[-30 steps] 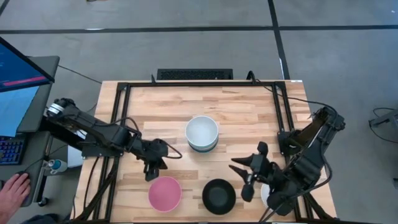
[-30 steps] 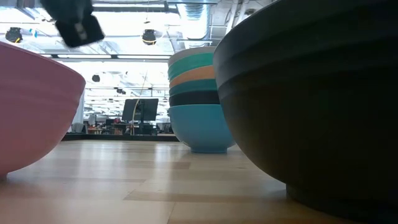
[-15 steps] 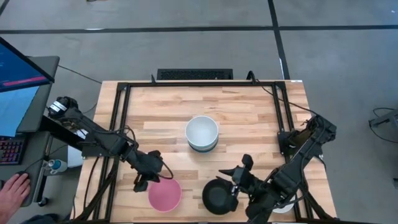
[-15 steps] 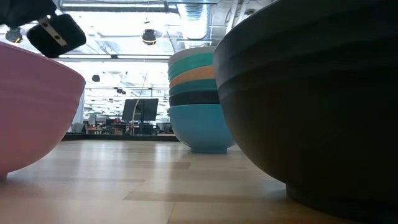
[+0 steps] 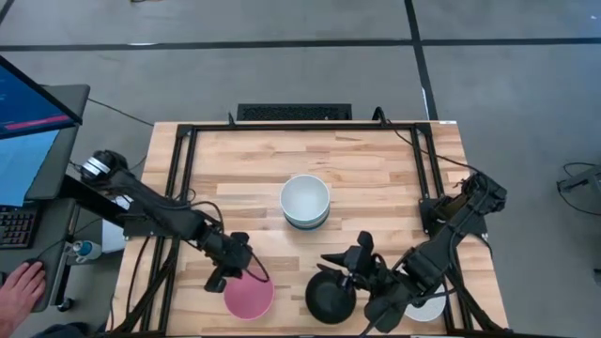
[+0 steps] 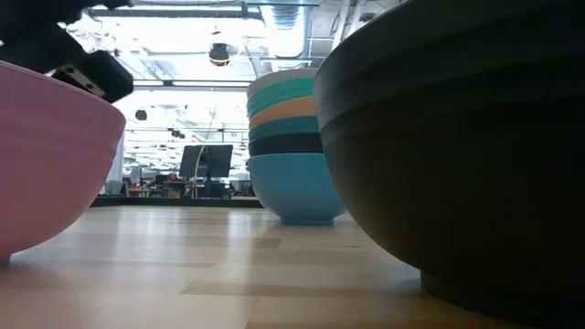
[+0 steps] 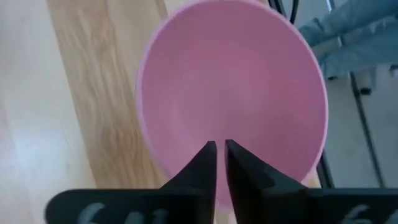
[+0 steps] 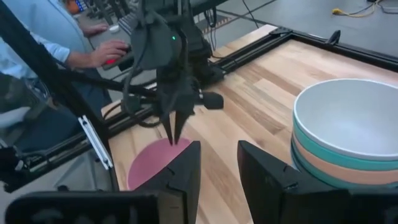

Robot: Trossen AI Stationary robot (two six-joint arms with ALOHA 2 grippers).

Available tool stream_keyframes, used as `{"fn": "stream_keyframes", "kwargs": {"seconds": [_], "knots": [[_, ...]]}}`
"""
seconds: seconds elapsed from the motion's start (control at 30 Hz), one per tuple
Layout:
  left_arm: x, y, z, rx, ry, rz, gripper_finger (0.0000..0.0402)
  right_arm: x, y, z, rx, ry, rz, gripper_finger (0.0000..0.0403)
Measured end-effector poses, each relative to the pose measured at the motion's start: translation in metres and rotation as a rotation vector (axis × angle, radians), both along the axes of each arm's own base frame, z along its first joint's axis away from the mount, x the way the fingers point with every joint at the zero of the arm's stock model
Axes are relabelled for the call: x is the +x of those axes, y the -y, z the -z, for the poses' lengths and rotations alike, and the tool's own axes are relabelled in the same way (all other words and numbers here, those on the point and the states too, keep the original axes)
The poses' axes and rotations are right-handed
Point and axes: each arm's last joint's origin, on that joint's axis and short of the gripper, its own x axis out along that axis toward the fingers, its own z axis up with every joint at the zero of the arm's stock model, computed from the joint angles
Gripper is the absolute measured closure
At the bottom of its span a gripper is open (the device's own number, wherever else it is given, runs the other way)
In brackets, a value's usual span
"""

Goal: Nest bowls inside each other
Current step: Stack the pink bowl on top of the gray bowl

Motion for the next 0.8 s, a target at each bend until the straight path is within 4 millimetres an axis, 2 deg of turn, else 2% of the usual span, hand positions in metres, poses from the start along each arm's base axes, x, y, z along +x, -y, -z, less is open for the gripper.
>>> {"fn": "stream_keyframes", "kwargs": {"seconds": [0.27, 0.5, 0.8], "knots": [[0.015, -0.011, -0.006, -0.072, 0.05, -0.114, 0.0324, 0.001, 0.0, -0.001, 0.012, 0.013, 0.001, 0.0276], [0.018, -0.017, -0.003, -0.022, 0.04, -0.16, 0.0309, 0.001, 0.0, -0.001, 0.01, 0.011, 0.001, 0.0276], [0.028, -0.013, 0.024, 0.041, -0.032, -0.15, 0.0309, 0.001, 0.0, -0.001, -0.033, -0.007, -0.017, 0.0276]]}}
